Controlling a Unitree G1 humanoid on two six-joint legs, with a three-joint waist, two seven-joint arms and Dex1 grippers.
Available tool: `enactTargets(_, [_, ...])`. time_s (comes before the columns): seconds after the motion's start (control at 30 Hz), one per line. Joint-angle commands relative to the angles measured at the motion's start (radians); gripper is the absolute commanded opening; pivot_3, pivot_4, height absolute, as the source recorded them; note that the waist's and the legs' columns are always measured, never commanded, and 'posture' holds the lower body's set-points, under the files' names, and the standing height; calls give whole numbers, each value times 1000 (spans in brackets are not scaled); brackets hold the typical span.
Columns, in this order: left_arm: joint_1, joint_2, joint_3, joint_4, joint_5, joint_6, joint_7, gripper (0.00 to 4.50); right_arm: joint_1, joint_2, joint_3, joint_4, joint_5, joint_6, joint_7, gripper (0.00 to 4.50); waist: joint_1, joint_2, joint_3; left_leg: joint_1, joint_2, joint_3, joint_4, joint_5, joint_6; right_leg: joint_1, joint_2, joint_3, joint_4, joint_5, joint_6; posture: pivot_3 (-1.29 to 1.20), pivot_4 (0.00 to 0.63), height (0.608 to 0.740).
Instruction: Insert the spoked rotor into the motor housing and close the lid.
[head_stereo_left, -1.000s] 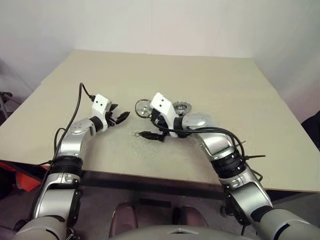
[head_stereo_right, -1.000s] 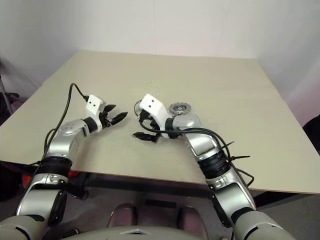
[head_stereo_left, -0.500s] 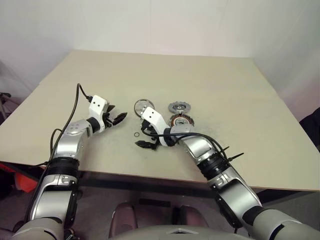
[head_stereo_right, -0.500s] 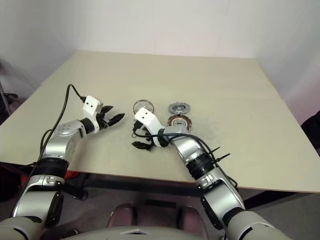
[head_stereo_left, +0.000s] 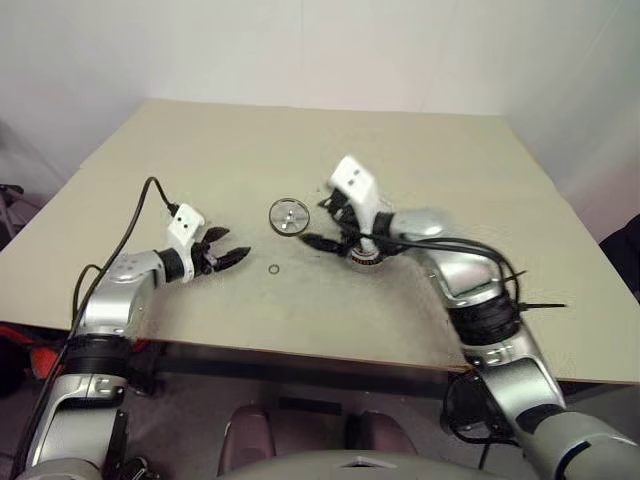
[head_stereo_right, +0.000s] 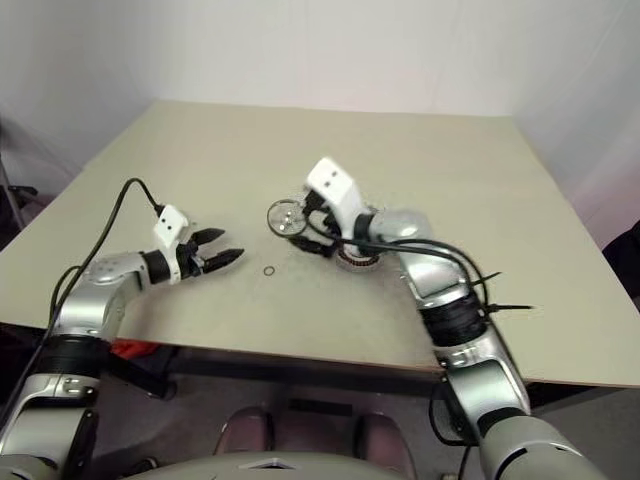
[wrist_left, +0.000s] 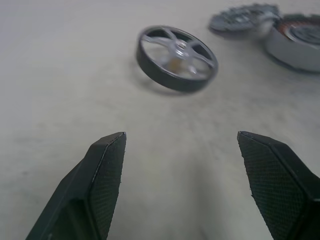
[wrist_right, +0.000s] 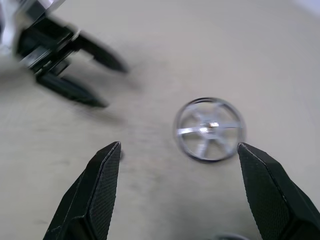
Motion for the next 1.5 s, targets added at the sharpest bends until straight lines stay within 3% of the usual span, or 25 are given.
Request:
enactTargets(0.03, [-1, -4, -47, -48, 11, -33, -33, 3788, -19, -50, -97, 21, 15, 6, -52, 4168, 0, 0, 0, 0, 0, 0, 0, 0, 0, 0, -1, 0, 0, -1, 1, 0, 0, 740])
enactTargets(0.37, [-22, -83, -153, -15, 88, -115, -4, 3788, 61, -121, -229, 130, 24, -51, -185, 4168, -3, 1, 0, 0, 0, 0, 0, 1, -2, 0, 0, 0, 0, 0, 0, 0, 0, 740])
enactTargets(1.07, [6, -90, -193, 75, 166, -196, 22, 3788, 41, -126, -231, 170, 33, -67, -226, 4168, -2, 4, -2, 0, 0, 0, 0, 1, -2, 0, -1, 0, 0, 0, 0, 0, 0, 740])
enactTargets(1.1, [4, -91, -195, 76, 169, -195, 25, 3377, 39, -125, -231, 173, 33, -69, -229, 4214, -2, 4, -2, 1, -1, 0, 0, 1, -2, 1, -1, 0, 0, 0, 0, 0, 0, 740])
enactTargets(1.3, [-4, -88, -196, 82, 169, -198, 30, 3377, 34, -129, -228, 183, 32, -80, -239, 4214, -2, 6, -3, 3, -1, 0, 0, 1, -2, 2, -1, 0, 1, 0, 1, 0, 0, 740])
enactTargets(1.33, [-5, -88, -195, 83, 170, -200, 33, 3034, 34, -129, -227, 184, 33, -81, -240, 4214, -2, 6, -3, 3, -1, 0, 0, 1, -2, 3, -1, 0, 1, -1, 1, 0, 0, 740])
enactTargets(1.43, [-7, -88, -194, 84, 167, -198, 35, 3034, 32, -130, -226, 188, 34, -84, -244, 4214, -2, 6, -3, 3, -1, 0, 0, 1, -2, 3, -1, 0, 1, -1, 2, 0, 0, 740])
enactTargets(1.5, [-7, -89, -192, 81, 160, -193, 33, 2637, 31, -130, -226, 192, 33, -89, -247, 4214, -2, 6, -3, 4, -1, 0, 0, 1, -2, 3, -1, 0, 1, -2, 3, 0, 0, 740])
